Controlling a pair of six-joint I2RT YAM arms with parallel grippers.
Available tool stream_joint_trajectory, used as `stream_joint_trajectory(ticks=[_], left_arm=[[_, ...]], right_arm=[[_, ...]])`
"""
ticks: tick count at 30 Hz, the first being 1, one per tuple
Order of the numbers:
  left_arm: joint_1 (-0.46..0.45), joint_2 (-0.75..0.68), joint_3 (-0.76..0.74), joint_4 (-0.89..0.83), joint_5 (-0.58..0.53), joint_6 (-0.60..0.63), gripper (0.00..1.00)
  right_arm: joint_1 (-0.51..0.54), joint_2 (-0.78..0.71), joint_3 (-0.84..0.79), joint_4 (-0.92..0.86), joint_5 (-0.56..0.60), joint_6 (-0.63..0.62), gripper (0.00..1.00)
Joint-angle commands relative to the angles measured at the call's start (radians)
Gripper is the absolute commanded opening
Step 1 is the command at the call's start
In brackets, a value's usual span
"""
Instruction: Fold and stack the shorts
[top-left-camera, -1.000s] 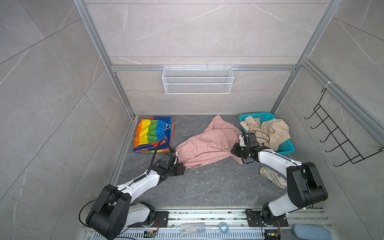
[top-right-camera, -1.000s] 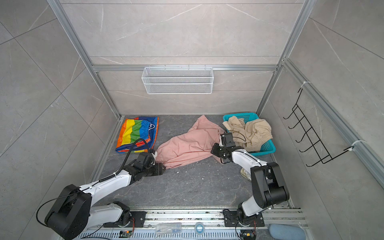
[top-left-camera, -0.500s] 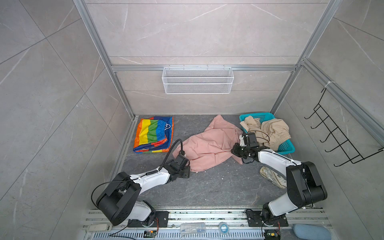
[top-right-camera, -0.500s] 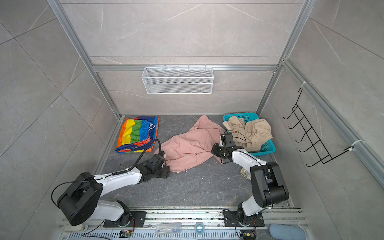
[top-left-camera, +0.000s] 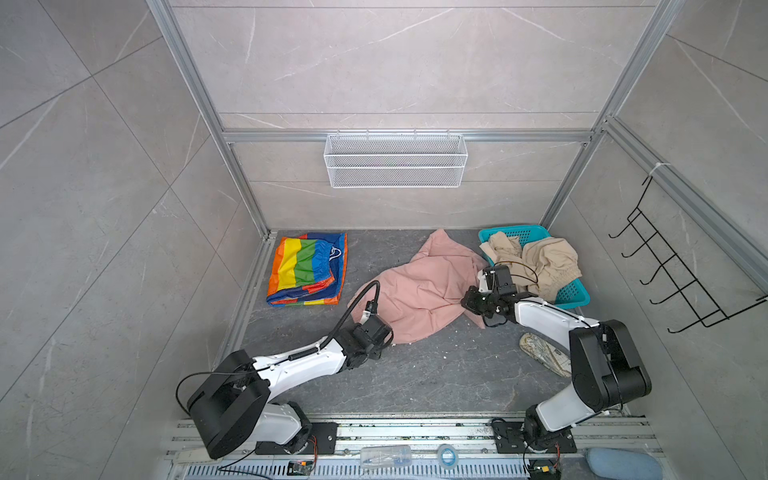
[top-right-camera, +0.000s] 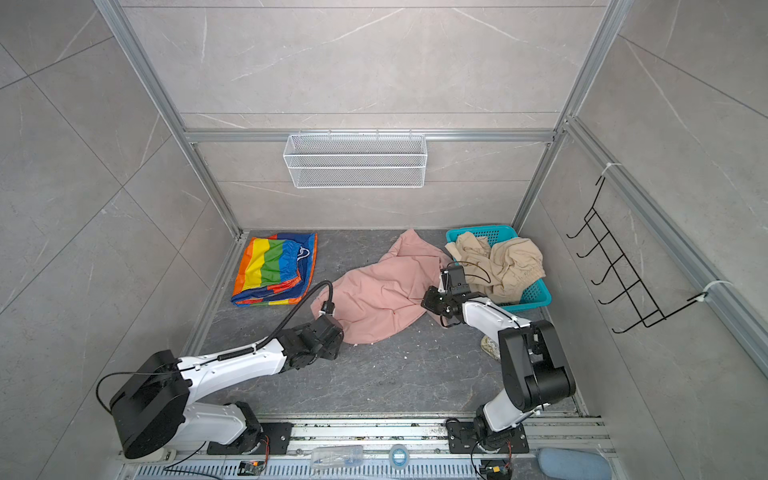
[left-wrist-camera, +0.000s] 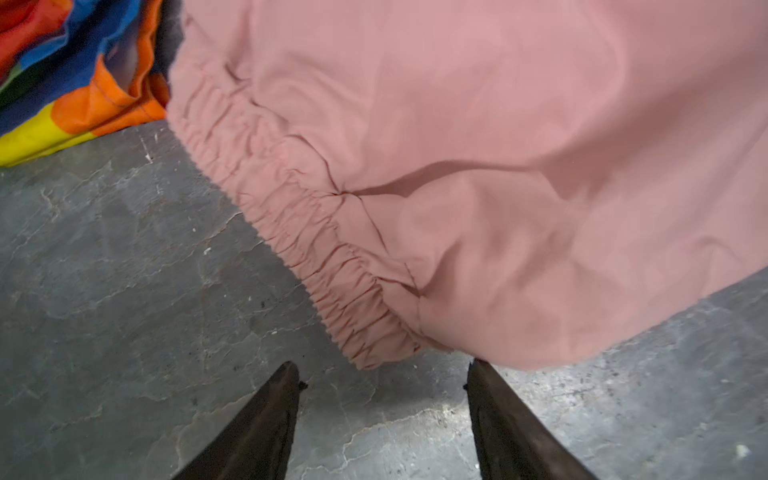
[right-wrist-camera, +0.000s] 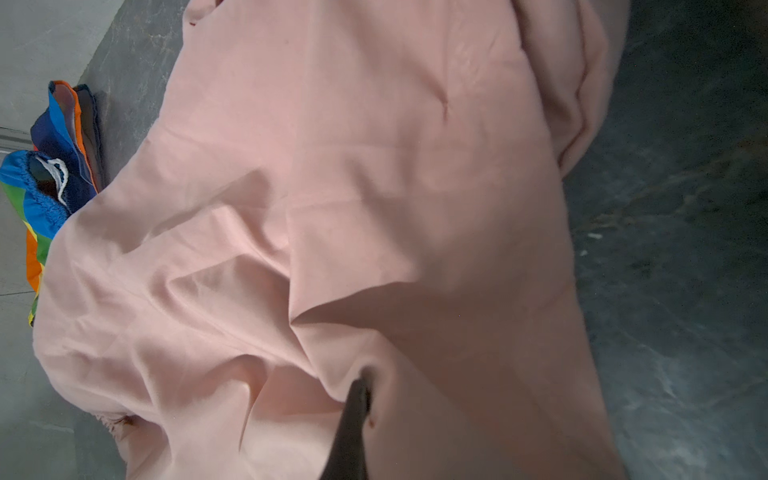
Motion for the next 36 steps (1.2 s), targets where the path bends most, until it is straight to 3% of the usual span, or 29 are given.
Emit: stream_joint_trajectory(ticks=[1,2,7,15,21,28,33,35,36], left_arm=[[0.003,-0.146,-0.025,0.02,0.018,-0.24,0.89],[0.004,-0.18,-0.045,0.054,0.027,-0.304,0.99],[0.009,-0.246,-0.096,0.216,0.104,-0.55,0.99],[0.032,-0.17,-0.265,0.562,0.155,-1.052,0.95],[0.034,-0.11,-0.321,0.653,0.098,-1.243,0.93],[0.093,0.053,-0.359,0.831,0.124,-1.325,0.81],[0.102,0.109,-0.365,0.879,0.092,-1.326,0.63],[0.112,0.124,-0.365,0.9,0.096,-1.311,0.39],[0.12,0.128,-0.365,0.919,0.099,-1.289,0.22]], right_arm=[[-0.003,0.006,-0.01,0.009,-0.008,0.01,0.0],[-0.003,0.005,-0.012,0.01,-0.008,0.01,0.0],[-0.003,-0.006,-0.015,0.013,-0.011,0.017,0.0],[-0.003,-0.037,-0.056,0.028,-0.009,0.02,0.0],[-0.003,-0.055,-0.075,0.034,-0.009,0.018,0.0],[-0.004,-0.063,-0.085,0.041,-0.017,0.021,0.0],[-0.005,-0.076,-0.089,0.037,-0.011,0.014,0.0],[-0.007,-0.076,-0.091,0.036,-0.009,0.011,0.0],[-0.007,-0.076,-0.09,0.036,-0.007,0.01,0.0]])
